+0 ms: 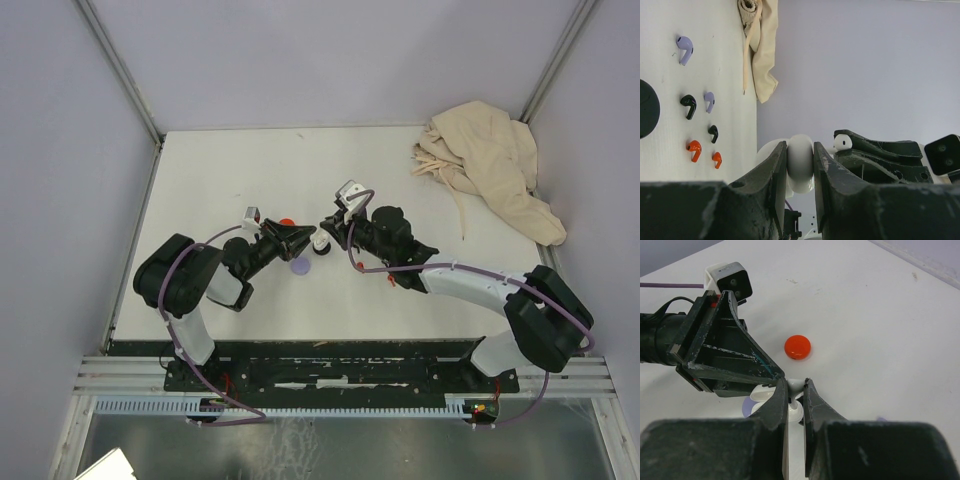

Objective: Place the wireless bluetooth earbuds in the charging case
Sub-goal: Place the earbud in the charging case.

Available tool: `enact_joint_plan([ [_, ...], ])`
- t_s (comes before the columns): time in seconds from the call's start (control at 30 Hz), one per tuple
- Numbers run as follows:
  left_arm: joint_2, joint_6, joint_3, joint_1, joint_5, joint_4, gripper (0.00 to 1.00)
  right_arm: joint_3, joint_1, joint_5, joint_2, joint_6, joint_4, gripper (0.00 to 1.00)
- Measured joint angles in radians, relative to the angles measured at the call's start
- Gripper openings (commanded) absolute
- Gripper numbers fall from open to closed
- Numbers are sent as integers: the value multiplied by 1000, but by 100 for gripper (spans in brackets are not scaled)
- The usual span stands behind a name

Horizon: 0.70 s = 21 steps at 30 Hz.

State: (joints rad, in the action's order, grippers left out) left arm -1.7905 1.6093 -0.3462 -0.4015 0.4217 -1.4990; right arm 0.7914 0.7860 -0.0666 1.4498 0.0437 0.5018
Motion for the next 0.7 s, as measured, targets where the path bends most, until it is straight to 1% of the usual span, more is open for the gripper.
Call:
enact_joint_plan([
  [0.7, 0, 17, 0, 0, 0, -16, 3, -20, 26, 15, 10, 0, 18, 2],
])
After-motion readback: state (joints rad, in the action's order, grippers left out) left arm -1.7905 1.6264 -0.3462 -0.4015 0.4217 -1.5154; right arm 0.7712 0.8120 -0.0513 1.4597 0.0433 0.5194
